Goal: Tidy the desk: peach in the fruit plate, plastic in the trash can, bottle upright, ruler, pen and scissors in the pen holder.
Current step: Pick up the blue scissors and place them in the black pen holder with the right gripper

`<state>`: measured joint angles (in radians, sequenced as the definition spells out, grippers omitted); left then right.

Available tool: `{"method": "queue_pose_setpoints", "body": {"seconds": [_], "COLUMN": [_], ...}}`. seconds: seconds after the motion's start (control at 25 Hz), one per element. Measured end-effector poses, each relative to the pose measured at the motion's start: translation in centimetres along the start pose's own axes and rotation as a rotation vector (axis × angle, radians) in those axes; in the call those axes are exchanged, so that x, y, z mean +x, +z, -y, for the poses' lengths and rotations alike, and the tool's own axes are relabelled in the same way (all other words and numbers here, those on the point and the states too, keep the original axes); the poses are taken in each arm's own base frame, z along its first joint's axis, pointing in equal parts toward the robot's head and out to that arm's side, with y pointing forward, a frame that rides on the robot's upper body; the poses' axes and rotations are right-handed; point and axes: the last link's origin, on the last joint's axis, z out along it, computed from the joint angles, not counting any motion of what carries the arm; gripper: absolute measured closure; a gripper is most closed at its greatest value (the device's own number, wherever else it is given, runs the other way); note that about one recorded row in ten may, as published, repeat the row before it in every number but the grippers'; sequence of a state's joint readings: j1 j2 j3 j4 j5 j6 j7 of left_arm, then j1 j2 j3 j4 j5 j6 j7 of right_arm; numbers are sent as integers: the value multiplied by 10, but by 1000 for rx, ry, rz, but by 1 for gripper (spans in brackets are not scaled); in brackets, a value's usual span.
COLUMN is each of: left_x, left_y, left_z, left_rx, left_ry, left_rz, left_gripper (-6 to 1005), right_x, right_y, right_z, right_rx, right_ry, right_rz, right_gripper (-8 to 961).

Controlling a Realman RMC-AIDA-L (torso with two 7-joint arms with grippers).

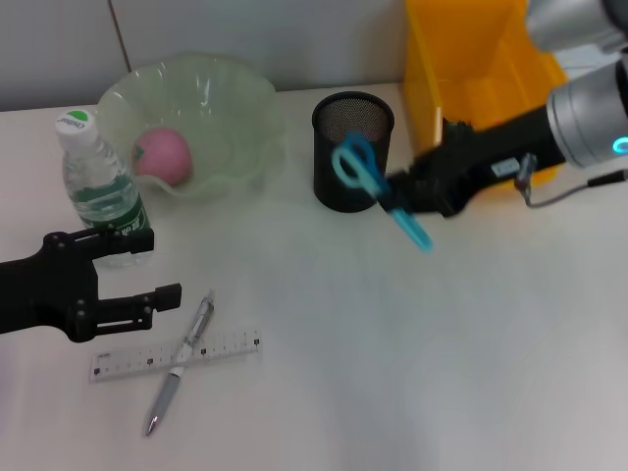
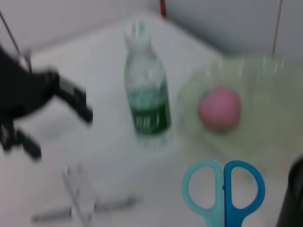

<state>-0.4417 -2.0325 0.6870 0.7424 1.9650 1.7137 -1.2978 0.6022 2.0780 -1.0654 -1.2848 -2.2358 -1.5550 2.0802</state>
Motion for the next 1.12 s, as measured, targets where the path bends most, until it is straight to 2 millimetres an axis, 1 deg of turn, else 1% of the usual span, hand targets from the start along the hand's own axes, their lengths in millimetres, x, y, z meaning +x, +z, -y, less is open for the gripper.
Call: {"method": "queue_pose_setpoints", "body": {"seconds": [0.16, 0.32, 0.4, 0.44, 0.6, 0.72, 0.8, 1.12], "left_x": [0, 0, -1, -1, -1, -1, 1, 2], "left_y": [1, 1, 2, 3, 4, 4, 6, 10], "left_z": [-1, -1, -2, -3, -3, -3, -3, -2], "left_rx": [-5, -6, -10, -12, -15, -16, -19, -24], "left_ry": [-1, -1, -4, -5, -5, -4, -2, -13], "left_rz": [-1, -1, -3, -3, -4, -6, -8, -17], "left_gripper": [184, 184, 185, 185, 185, 185, 185, 185], "right_x": [-6, -9, -9, -9, -9, -9, -7, 0], "right_y": [-4, -6, -3, -3, 6, 12, 20, 35], "right_z": [5, 16, 25, 25, 39, 45, 51, 57], "right_rx": [33, 109, 149, 149, 222, 254, 302, 349], "right_ry": [-16, -1, 20, 20, 23, 18, 17, 26], "right_rz": [164, 309, 399, 399, 526, 559, 574, 626], "right_gripper": [739, 739, 739, 739, 740, 740, 741, 743]}}
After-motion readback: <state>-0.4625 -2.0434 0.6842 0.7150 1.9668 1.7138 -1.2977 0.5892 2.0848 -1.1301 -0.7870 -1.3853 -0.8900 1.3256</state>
